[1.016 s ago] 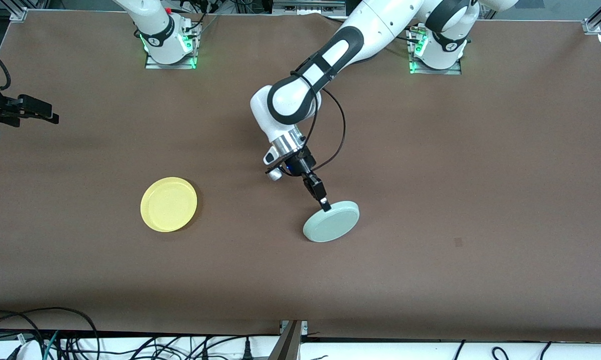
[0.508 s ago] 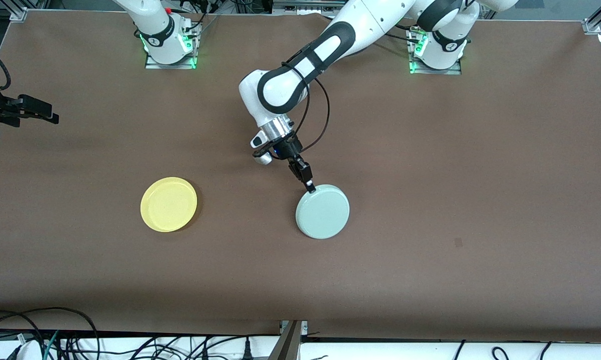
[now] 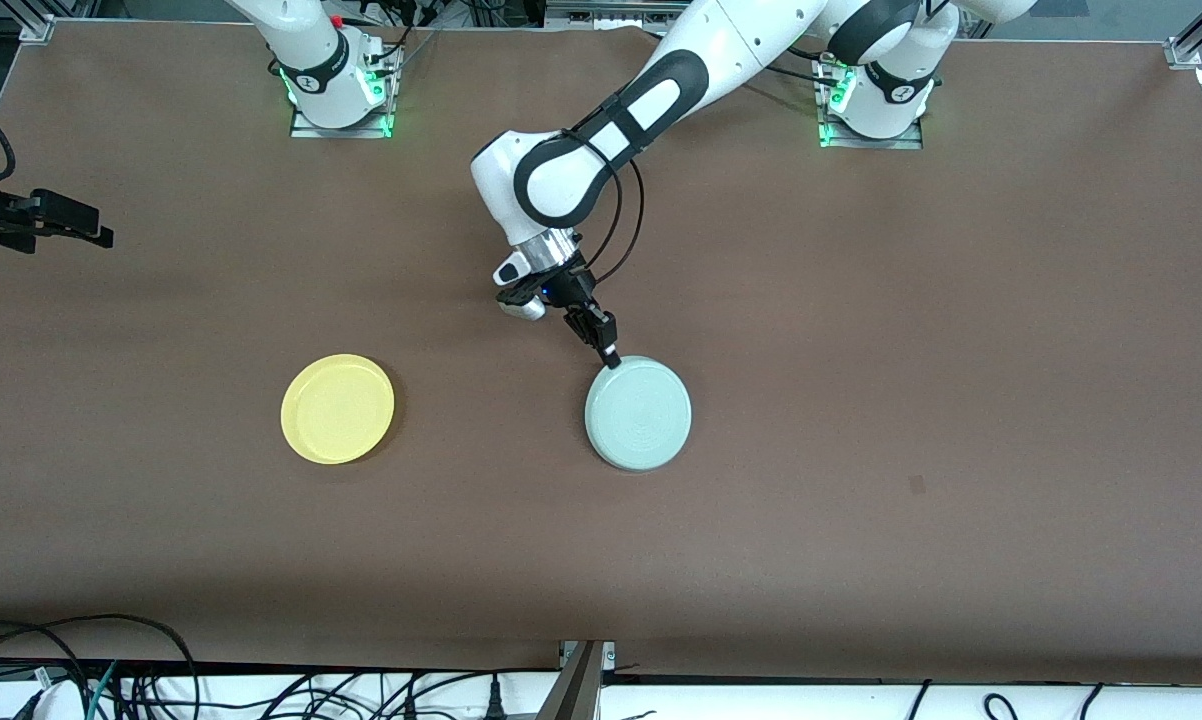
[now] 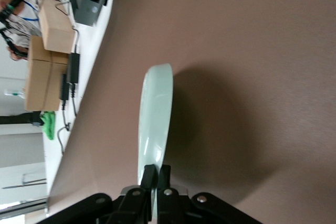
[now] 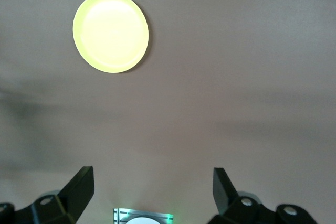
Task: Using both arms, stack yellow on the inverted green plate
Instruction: 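Release the inverted green plate and lift the left gripper, then retract the left gripper while the right gripper reaches the yellow plate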
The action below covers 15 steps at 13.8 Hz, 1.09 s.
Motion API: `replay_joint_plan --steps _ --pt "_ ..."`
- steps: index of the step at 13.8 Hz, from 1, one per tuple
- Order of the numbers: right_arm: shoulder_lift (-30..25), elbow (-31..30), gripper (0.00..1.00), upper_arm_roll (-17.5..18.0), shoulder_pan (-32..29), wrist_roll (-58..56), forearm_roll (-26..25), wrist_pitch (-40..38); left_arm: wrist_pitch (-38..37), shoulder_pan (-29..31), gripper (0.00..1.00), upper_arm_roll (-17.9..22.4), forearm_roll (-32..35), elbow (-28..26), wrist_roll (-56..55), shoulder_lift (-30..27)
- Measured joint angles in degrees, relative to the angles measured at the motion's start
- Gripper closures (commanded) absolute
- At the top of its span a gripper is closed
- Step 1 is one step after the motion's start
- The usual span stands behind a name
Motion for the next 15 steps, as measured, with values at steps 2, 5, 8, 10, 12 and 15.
replay_joint_plan --steps 2,5,8,10,12,15 --pt "0.09 0.00 0.00 -0.01 0.00 0.00 0.00 0.00 1.82 0.34 0.00 -0.46 -4.04 0.16 -1.50 0.41" --pt "0.28 0.00 0.00 -0.04 -0.02 0.00 -0.02 0.00 2.68 0.76 0.00 -0.51 -9.65 2.10 -2.15 0.52" --pt "1.93 -0.01 0.00 -0.04 -0.02 0.00 -0.05 0.34 2.68 1.75 0.00 -0.65 -12.49 3.99 -2.17 0.49" --pt "3.69 0.00 0.00 -0.04 -0.02 0.00 -0.05 1.62 2.68 3.52 0.00 -0.61 -16.93 5.71 -2.12 -0.08" --pt "6.12 -0.06 0.00 -0.04 -0.04 0.00 -0.05 5.12 2.67 6.82 0.00 -0.46 -22.44 6.89 -1.80 -2.58" --pt "11.44 -0.12 0.00 -0.01 0.00 0.95 0.06 12.86 2.60 13.76 0.00 0.46 -33.04 7.19 4.60 -8.89"
